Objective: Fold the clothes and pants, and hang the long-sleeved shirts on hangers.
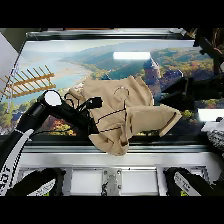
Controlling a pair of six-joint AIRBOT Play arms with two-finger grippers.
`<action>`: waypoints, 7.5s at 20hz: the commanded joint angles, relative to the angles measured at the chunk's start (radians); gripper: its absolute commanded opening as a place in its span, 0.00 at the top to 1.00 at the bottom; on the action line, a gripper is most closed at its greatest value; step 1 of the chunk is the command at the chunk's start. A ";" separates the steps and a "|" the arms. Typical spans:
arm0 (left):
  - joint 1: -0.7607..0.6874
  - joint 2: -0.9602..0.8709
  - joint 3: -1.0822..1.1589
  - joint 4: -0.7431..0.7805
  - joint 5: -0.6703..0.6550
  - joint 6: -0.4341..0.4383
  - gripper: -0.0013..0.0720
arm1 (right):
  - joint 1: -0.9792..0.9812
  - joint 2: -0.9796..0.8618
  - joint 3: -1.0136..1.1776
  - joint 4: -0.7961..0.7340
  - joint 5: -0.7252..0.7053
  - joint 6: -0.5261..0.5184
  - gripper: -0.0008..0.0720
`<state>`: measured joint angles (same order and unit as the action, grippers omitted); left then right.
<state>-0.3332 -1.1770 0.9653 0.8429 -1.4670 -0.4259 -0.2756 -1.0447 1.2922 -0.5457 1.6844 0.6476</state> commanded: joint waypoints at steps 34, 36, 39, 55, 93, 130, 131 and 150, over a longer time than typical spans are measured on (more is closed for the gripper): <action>-0.001 0.000 0.000 0.000 0.008 0.000 0.97 | -0.082 -0.344 -0.343 0.150 0.159 -0.705 0.13; -0.001 0.000 0.000 0.000 0.011 0.000 0.97 | -0.076 -0.344 -0.343 0.150 0.159 -0.705 0.13; -0.001 0.000 0.000 0.000 0.012 0.000 0.97 | -0.075 -0.344 -0.343 0.150 0.159 -0.705 0.13; -0.001 0.000 0.000 0.000 0.008 0.000 0.97 | -0.077 -0.344 -0.343 0.150 0.152 -0.701 0.22; 0.191 0.161 0.140 0.083 0.200 -1.049 0.36 | -0.077 -0.135 -0.341 0.348 -0.091 -0.663 0.97; -0.251 0.032 -0.005 -0.023 0.423 -1.404 0.97 | -0.077 -0.103 -0.341 0.345 -0.091 -0.661 0.97; -0.226 0.051 -0.005 -0.022 0.423 -1.404 0.97 | -0.077 -0.103 -0.341 0.345 -0.092 -0.652 0.97; 0.317 0.176 -0.005 0.134 0.309 -1.267 0.97 | 0.034 0.038 -0.341 0.505 -0.193 -0.379 0.97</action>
<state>-0.0803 -1.0019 0.9604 0.9695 -1.1606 -1.7329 -0.2764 -1.0203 0.9497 -0.0467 1.5112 0.2367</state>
